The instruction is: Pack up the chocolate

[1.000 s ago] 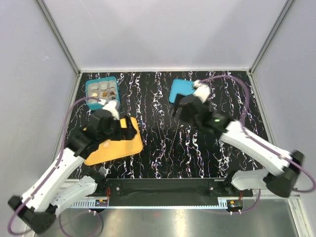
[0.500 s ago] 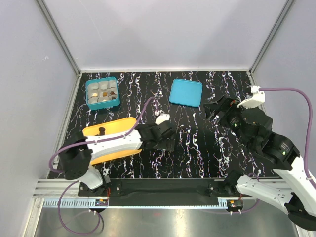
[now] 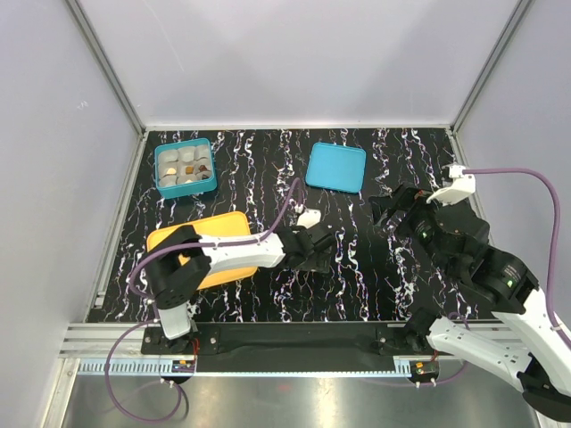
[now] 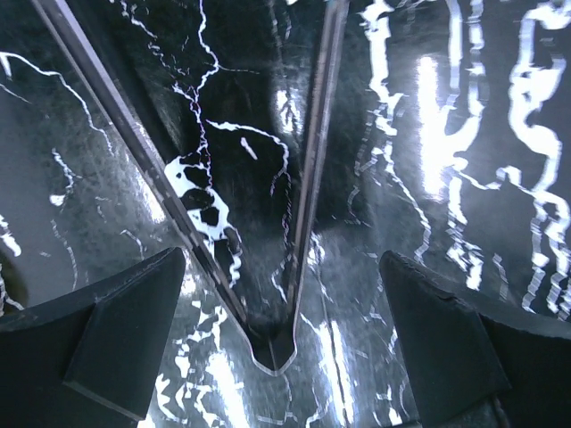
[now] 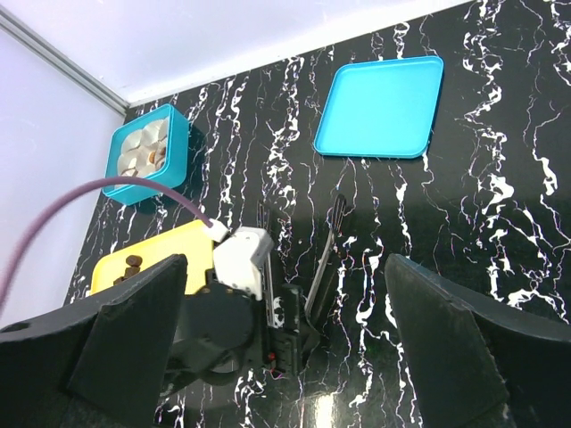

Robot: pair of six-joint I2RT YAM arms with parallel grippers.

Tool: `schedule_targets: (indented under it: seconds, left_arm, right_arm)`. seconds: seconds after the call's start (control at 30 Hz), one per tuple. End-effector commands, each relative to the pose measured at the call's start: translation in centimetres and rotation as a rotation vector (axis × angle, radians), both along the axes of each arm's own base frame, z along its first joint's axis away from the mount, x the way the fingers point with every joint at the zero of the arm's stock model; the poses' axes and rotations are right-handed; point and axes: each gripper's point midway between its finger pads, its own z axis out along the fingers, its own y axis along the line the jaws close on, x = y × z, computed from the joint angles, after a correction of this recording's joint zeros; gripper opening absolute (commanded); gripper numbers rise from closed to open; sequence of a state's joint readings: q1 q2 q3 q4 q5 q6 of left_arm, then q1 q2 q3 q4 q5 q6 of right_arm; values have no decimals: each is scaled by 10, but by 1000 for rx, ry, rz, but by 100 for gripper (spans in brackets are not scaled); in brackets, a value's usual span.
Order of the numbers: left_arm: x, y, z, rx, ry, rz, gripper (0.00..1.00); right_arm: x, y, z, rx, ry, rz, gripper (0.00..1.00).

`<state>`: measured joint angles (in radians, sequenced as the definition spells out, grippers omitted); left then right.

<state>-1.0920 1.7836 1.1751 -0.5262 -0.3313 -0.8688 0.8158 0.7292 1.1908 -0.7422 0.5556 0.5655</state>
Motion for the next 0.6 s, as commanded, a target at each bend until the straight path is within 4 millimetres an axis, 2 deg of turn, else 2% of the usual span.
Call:
schedule_targets:
  seconds: [0.0, 0.2, 0.37, 0.57]
  left_arm:
    - [15, -17, 7, -40, -51, 45, 98]
    - [23, -11, -3, 22, -74, 71, 96]
    - [30, -14, -10, 37, -72, 63, 96]
    - [32, -3, -22, 44, -53, 102, 93]
  right_arm:
    - [1, 2, 9, 15, -39, 18, 100]
    - [0, 3, 6, 15, -37, 24, 100]
    - [1, 5, 0, 18, -33, 26, 100]
    - [1, 7, -2, 21, -29, 33, 100]
